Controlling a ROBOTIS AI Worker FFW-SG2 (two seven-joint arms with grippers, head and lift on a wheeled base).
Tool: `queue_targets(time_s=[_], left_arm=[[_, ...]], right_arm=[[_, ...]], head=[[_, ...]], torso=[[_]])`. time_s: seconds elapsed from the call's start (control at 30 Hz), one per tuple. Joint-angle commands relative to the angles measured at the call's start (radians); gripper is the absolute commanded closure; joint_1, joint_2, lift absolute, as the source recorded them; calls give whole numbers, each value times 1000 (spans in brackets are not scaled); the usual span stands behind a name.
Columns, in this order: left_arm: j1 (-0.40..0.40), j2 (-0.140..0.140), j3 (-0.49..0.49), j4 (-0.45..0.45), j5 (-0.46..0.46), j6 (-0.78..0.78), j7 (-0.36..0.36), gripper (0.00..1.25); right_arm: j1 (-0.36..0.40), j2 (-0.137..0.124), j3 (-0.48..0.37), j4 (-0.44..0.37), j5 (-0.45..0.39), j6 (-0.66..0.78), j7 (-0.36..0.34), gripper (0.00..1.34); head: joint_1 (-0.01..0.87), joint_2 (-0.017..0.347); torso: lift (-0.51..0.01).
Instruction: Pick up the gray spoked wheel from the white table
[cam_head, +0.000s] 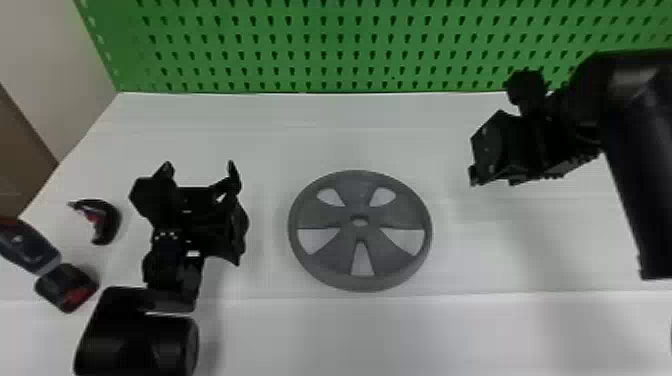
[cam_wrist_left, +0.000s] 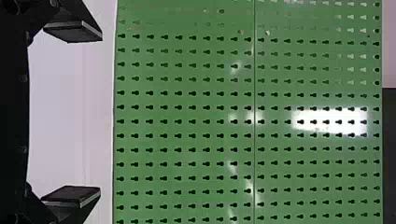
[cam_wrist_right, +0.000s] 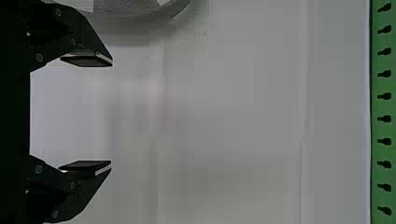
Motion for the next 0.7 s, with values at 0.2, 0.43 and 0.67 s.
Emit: queue_targets(time_s=[0.2, 0.43, 0.67], left_arm=[[0, 6, -5, -2, -4, 10, 0, 124], [-6, 9, -11, -3, -4, 15, 0, 124], [-6, 12, -11, -3, -3, 15, 0, 124]], right_arm=[[-65, -20, 65, 142, -44, 5, 0, 478], [-99, -31, 90, 188, -63, 5, 0, 479], [-99, -41, 108, 194, -90, 5, 0, 496]], head=[[806, 44], [806, 44], [806, 44]], torso=[[-98], [-98], [-98]])
